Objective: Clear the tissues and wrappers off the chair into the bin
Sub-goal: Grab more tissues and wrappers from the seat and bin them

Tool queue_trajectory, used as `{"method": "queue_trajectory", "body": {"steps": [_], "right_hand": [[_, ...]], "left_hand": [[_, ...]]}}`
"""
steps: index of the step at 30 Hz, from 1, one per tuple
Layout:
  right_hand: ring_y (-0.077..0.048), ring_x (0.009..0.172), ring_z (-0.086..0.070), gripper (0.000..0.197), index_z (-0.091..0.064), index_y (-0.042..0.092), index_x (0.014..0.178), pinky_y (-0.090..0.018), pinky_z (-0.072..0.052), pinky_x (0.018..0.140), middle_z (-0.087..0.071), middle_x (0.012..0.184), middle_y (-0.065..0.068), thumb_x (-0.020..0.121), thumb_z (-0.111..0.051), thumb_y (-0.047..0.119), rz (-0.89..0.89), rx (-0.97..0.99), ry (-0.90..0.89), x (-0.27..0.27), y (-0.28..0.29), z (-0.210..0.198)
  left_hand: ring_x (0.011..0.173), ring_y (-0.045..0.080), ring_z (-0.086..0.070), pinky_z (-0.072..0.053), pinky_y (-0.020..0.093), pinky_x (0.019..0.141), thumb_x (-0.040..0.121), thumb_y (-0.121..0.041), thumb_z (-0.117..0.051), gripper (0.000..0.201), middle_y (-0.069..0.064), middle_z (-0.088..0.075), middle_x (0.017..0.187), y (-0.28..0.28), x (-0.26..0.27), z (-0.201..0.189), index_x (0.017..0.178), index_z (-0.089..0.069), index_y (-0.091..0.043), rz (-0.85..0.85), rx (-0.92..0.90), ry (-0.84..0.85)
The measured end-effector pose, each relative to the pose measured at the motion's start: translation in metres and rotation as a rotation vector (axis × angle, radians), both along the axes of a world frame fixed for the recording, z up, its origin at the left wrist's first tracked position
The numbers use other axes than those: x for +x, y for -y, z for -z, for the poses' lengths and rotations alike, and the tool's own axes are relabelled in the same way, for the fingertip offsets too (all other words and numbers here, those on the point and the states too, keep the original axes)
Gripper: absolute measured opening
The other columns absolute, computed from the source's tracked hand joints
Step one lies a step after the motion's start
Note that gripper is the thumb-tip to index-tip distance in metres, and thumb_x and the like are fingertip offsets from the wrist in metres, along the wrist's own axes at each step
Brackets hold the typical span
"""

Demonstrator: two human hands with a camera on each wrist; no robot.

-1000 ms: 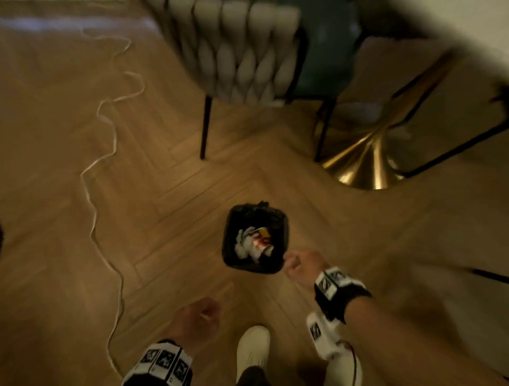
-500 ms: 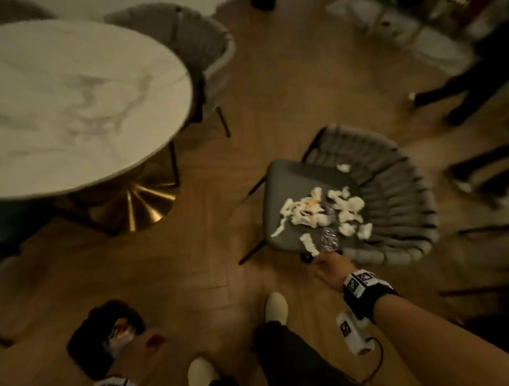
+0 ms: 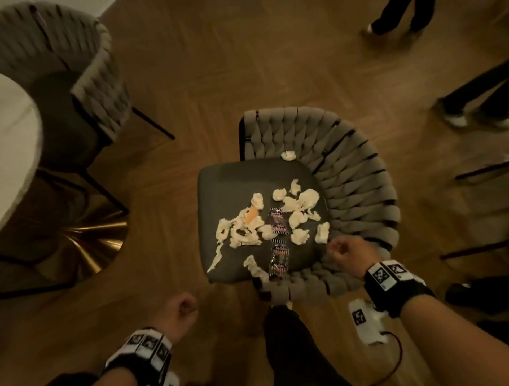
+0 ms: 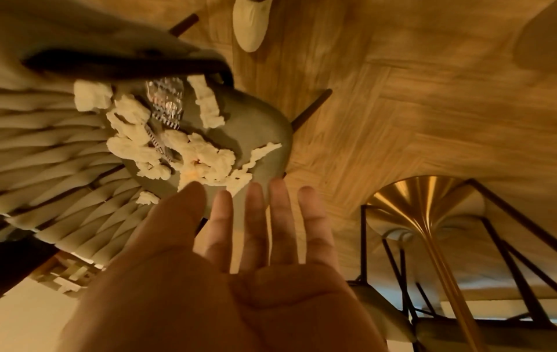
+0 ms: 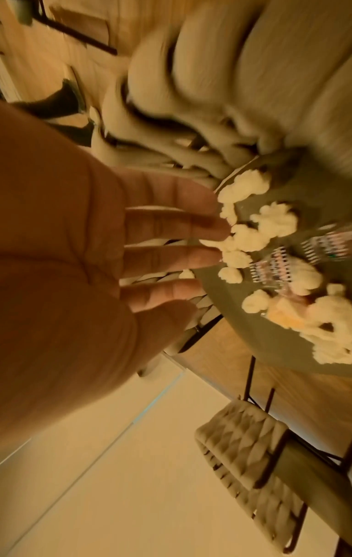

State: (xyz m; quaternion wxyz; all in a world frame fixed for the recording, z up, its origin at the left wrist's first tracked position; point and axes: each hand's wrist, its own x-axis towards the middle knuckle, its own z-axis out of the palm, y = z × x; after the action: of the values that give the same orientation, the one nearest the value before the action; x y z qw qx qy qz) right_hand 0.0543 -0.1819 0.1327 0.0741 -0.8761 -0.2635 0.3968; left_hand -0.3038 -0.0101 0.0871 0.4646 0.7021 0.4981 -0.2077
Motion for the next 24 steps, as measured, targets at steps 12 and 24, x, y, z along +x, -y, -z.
{"method": "queue_trajectory", "body": {"steps": [12,24], "right_hand": [[-0.042,0.136,-0.027,0.103,-0.018,0.045,0.14,-0.055,-0.038,0.106,-0.017,0.154,-0.012,0.057,-0.075,0.063,-0.203,-0.232,0.061,0.123,-0.13,0.17],[-0.048,0.14,0.007,0.106,-0.007,0.056,0.136,-0.074,-0.021,0.103,0.015,0.156,-0.005,0.056,-0.075,0.063,-0.385,-0.277,-0.025,0.056,-0.17,0.263]], "left_hand": [[0.142,0.041,0.001,-0.027,0.061,0.11,0.044,-0.078,-0.068,0.109,-0.001,0.03,0.152,-0.064,0.218,0.163,0.123,0.006,-0.072,0.108,0.215,-0.078],[0.123,0.034,-0.03,-0.045,0.053,0.092,0.064,-0.063,-0.061,0.065,0.005,-0.028,0.138,-0.063,0.244,0.219,0.121,-0.031,-0.052,0.313,0.366,-0.119]]}}
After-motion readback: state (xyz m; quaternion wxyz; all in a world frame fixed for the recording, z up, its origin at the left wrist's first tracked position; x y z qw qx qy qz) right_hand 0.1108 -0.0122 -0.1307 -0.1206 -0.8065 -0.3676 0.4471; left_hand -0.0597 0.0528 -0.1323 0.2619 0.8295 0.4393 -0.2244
